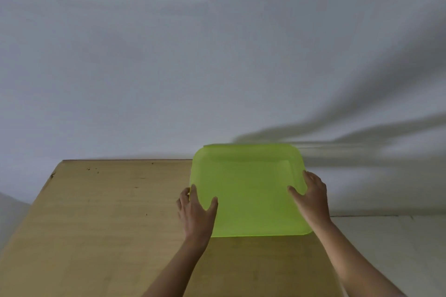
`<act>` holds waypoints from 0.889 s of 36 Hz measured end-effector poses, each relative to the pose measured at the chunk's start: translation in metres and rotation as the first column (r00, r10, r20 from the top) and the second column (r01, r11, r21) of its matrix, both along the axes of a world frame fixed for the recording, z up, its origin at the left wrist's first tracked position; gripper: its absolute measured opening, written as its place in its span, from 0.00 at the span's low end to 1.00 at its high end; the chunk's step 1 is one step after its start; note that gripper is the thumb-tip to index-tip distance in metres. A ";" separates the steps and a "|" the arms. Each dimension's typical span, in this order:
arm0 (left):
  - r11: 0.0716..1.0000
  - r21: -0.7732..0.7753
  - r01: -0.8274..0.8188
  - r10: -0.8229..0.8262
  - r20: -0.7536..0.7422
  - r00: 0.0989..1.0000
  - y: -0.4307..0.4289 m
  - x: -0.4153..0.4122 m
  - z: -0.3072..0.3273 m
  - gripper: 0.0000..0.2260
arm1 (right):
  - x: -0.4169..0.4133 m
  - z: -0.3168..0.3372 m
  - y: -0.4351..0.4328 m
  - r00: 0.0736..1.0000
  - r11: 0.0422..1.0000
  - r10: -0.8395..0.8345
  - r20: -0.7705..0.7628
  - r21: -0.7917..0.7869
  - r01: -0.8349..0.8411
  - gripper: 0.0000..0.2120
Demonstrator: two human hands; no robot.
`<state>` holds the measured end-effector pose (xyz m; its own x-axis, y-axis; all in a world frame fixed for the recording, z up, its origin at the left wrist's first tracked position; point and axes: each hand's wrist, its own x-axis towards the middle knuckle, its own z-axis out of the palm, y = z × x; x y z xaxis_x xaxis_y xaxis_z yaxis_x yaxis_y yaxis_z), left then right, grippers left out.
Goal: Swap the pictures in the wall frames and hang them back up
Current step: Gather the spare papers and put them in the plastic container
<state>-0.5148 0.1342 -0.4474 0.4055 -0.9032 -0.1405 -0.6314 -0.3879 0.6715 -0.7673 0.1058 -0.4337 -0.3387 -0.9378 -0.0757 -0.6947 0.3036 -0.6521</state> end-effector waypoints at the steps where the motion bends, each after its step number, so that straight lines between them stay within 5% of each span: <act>1: 1.000 -0.003 -0.006 0.006 0.005 1.000 0.000 -0.002 -0.001 0.31 | -0.003 -0.002 -0.001 1.000 1.000 0.000 -0.004 0.001 0.000 0.30; 9: 0.999 -0.039 0.008 -0.010 -0.051 0.999 -0.006 0.004 -0.013 0.36 | -0.014 -0.020 0.000 0.999 0.999 0.046 -0.020 -0.007 -0.046 0.29; 15: 0.995 0.044 0.093 -0.088 -0.109 0.990 -0.008 0.011 -0.013 0.39 | -0.016 -0.028 0.007 0.990 0.995 0.088 0.113 0.028 -0.092 0.30; 32: 0.988 0.050 0.148 -0.137 -0.187 0.973 -0.008 0.017 -0.015 0.41 | -0.018 -0.033 0.006 0.998 0.998 0.043 0.049 0.051 -0.045 0.27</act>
